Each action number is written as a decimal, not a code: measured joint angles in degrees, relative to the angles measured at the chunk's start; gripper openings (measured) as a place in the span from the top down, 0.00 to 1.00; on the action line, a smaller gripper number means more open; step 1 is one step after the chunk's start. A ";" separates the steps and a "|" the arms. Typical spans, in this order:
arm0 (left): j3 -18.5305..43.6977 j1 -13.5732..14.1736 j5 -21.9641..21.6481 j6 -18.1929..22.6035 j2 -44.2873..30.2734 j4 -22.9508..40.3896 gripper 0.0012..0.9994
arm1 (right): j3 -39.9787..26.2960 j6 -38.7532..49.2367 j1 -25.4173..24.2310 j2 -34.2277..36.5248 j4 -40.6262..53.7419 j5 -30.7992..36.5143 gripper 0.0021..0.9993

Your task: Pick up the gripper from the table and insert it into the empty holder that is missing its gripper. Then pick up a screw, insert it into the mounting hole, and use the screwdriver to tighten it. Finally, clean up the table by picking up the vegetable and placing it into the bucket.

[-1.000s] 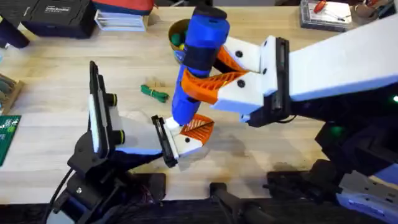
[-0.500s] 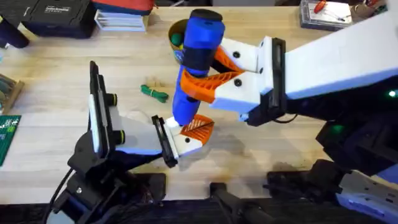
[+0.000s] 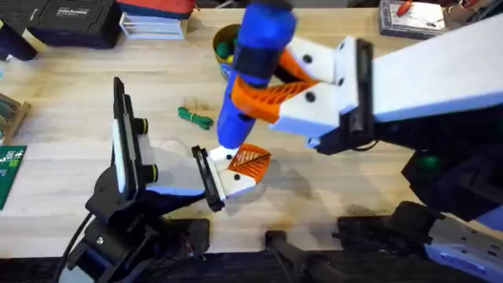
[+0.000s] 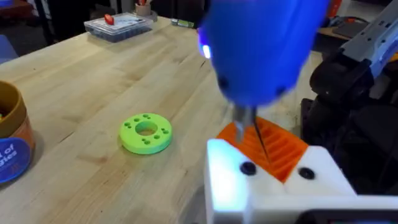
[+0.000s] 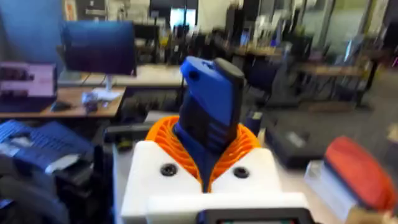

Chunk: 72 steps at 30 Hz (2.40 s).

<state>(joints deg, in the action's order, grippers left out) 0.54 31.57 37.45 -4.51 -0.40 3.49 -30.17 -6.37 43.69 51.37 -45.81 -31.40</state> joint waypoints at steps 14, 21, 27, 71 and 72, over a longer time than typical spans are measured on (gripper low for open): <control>0.00 0.00 0.00 0.00 -0.02 0.00 0.99 | 0.00 2.68 -5.57 -1.43 0.85 0.10 0.97; 0.00 0.00 0.00 0.00 0.00 0.00 0.99 | 0.00 19.55 -19.51 -1.06 9.12 9.93 0.97; 0.00 0.00 0.00 0.01 -0.02 0.00 0.99 | -2.24 37.25 -34.02 2.25 18.53 17.29 0.97; 0.00 0.00 -0.02 0.00 0.00 0.00 0.99 | -6.91 52.17 -36.35 26.11 51.60 32.17 0.01; 0.00 0.00 0.00 0.02 0.00 0.00 0.99 | -6.98 50.58 -36.35 24.79 52.73 32.19 0.01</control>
<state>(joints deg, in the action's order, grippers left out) 0.54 31.57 37.45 -4.50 -0.41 3.49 -37.16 44.21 7.33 76.16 6.91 0.79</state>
